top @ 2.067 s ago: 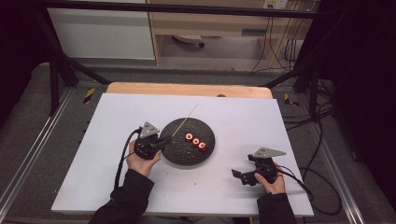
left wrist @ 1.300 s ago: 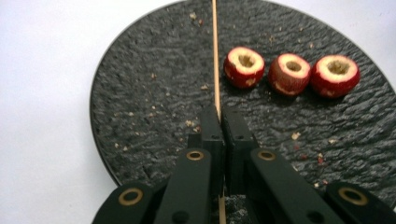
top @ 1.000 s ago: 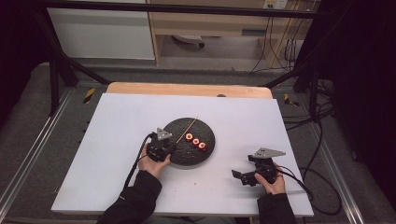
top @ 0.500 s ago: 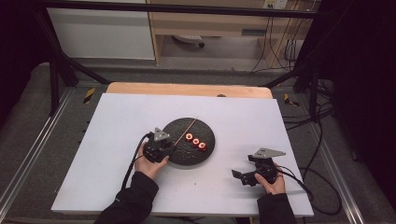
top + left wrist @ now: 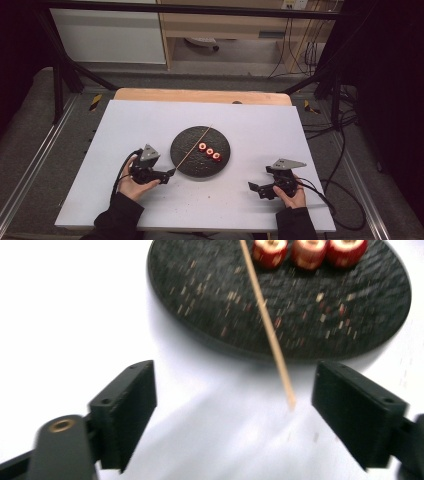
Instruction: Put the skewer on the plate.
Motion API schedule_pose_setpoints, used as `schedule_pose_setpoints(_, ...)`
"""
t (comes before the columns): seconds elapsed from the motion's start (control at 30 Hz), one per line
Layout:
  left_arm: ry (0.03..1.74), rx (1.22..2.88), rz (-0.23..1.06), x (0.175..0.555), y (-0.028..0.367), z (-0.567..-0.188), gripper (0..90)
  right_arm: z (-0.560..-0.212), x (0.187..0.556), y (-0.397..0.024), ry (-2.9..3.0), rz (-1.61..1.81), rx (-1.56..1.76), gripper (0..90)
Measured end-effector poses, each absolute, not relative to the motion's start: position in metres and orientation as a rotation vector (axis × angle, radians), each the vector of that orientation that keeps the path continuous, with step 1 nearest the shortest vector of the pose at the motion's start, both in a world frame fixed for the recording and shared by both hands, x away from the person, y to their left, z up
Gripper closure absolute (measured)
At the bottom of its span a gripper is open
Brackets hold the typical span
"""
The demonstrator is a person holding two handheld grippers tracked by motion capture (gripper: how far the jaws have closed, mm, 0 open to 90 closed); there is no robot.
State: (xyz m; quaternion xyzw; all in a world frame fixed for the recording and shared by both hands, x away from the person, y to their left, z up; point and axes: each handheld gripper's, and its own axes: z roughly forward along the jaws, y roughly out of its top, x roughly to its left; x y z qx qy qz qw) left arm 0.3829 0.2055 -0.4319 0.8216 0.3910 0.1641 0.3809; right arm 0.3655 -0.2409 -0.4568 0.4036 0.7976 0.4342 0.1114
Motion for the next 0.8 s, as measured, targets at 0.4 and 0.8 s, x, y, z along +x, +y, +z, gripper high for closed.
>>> schedule_pose_setpoints(0.4, 1.011, 2.058, 0.436, 0.355, 0.258, -0.445, 4.6, -0.457, 0.365, -0.24, 2.352, 1.267, 1.188, 1.1)
schedule_pose_setpoints(0.8, 1.03, 2.037, 0.428, 0.348, 0.276, -0.452, 4.0, -0.458, 0.364, -0.24, 2.371, 1.258, 1.179, 1.1)
